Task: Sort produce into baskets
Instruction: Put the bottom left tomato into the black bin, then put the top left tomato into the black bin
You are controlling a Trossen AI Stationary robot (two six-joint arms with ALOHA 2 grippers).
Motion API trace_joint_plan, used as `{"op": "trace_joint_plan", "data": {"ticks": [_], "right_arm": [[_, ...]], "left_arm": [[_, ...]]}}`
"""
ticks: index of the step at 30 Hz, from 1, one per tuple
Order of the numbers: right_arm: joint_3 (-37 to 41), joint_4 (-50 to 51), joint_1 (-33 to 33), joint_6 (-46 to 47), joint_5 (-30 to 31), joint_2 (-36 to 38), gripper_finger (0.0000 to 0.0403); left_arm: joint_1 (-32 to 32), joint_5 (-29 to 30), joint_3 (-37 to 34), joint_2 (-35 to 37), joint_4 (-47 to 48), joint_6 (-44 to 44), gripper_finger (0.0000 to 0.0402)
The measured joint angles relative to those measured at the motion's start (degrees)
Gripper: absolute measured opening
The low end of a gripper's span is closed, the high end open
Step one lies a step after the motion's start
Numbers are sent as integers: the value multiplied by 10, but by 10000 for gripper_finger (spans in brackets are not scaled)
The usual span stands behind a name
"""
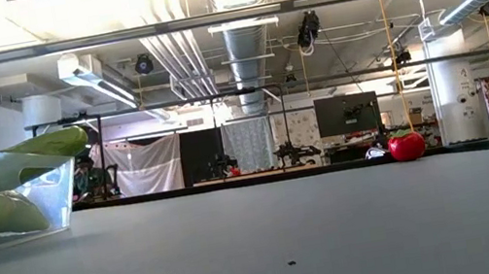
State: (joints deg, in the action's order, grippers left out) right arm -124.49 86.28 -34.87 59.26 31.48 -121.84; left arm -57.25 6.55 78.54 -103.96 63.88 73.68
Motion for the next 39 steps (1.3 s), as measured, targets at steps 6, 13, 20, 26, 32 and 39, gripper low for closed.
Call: {"op": "trace_joint_plan", "data": {"ticks": [6, 13, 20, 26, 32, 39], "right_arm": [[0, 7, 0, -37, -2, 9, 237], [0, 9, 0, -75, 1, 15, 237], [0, 8, 0, -81, 37, 16, 237], [0, 8, 1, -93, 63, 16, 237], [11, 36, 25, -37, 78, 24, 237], [119, 36, 87, -35, 97, 109, 237]], "left_arm": [[1, 0, 3, 0, -3, 14, 358], [10, 23, 77, 0, 104, 73, 332], [29, 153, 186, 0, 263, 174, 307], [69, 270, 202, 11, 260, 205, 287], [113, 363, 114, 65, 262, 194, 258], [196, 408, -20, 158, 262, 153, 232]]}}
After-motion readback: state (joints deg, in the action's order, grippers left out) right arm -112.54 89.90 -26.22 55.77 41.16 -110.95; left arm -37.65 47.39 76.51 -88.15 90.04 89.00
